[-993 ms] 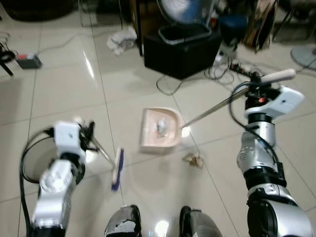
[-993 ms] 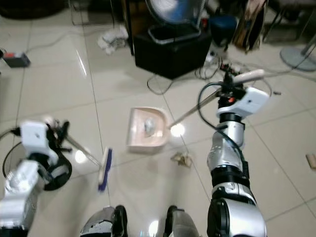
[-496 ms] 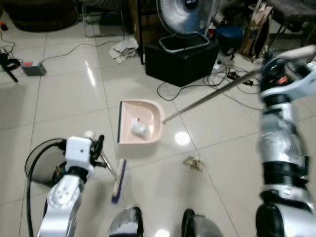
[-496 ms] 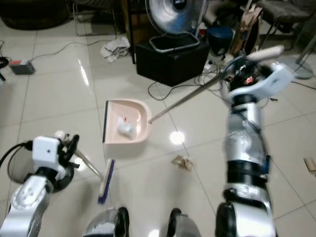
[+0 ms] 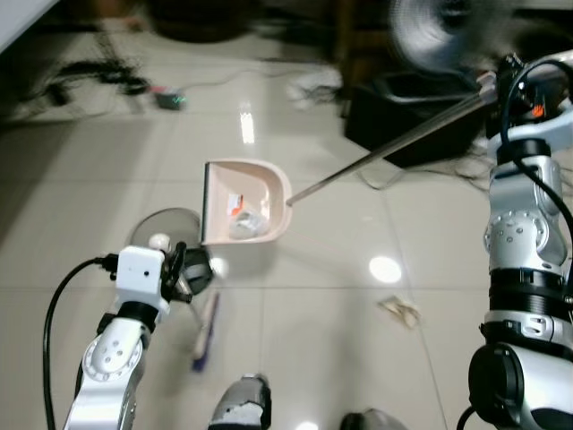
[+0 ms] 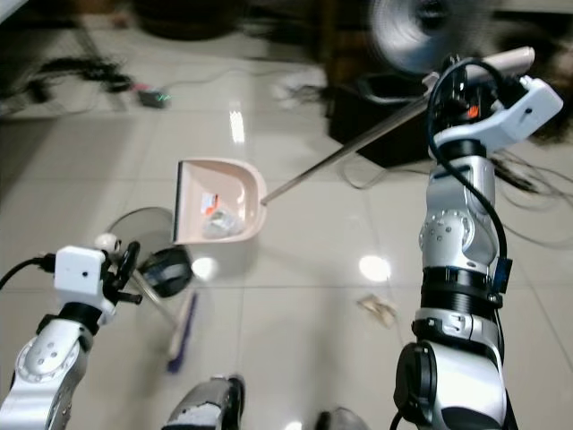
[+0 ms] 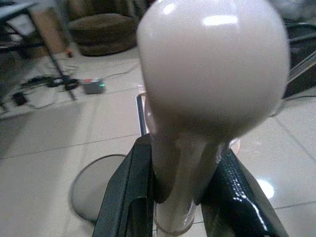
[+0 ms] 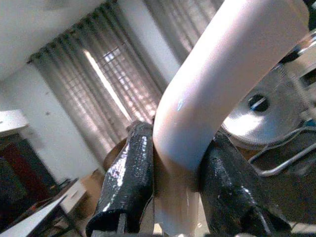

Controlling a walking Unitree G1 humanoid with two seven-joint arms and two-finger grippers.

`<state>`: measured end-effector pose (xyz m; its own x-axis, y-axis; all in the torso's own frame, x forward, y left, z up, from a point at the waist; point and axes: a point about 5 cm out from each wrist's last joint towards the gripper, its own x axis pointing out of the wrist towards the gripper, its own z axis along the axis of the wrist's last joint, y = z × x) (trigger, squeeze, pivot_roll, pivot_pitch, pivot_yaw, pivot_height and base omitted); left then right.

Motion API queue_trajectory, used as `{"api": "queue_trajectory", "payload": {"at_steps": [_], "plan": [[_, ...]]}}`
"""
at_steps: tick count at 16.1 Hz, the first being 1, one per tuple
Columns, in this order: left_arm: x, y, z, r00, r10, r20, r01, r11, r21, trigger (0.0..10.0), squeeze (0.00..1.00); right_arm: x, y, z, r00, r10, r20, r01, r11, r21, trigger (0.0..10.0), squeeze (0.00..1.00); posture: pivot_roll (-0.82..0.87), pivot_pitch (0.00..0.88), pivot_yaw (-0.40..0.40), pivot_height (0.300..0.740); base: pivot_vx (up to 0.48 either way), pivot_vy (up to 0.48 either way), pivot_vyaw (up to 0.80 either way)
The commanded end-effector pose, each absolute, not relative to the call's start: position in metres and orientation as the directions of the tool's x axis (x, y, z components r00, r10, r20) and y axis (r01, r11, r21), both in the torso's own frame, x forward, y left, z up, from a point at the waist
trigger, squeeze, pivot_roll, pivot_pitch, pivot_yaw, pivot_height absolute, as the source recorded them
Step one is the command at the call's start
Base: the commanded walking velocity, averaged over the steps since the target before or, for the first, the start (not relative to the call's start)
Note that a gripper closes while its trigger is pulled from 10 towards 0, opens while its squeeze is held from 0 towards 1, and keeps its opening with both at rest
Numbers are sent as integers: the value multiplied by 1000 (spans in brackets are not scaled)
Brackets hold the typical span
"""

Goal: Sweep floor

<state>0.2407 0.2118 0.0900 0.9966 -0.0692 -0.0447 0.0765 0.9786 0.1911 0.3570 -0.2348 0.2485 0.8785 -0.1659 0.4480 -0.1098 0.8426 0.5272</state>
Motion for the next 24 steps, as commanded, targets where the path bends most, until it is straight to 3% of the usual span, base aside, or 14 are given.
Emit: {"api": "queue_trajectory", "payload": {"at_steps": [1, 9, 24], "plan": [[241, 214, 97, 998, -63, -18, 66, 977, 205, 10000, 0, 357, -238, 263, 853, -181, 490, -135, 830, 541, 10000, 0, 118, 107, 12, 740, 0, 0, 800], [254, 213, 110, 998, -57, 39, 48, 979, 200, 10000, 0, 363, -229, 262, 861, -142, 489, -130, 867, 480, 10000, 0, 106, 122, 7, 740, 65, 0, 753], [255, 212, 108, 998, -54, 39, 45, 980, 195, 10000, 0, 368, -231, 259, 859, -160, 486, -107, 873, 476, 10000, 0, 112, 124, -5, 740, 345, 0, 0]]}}
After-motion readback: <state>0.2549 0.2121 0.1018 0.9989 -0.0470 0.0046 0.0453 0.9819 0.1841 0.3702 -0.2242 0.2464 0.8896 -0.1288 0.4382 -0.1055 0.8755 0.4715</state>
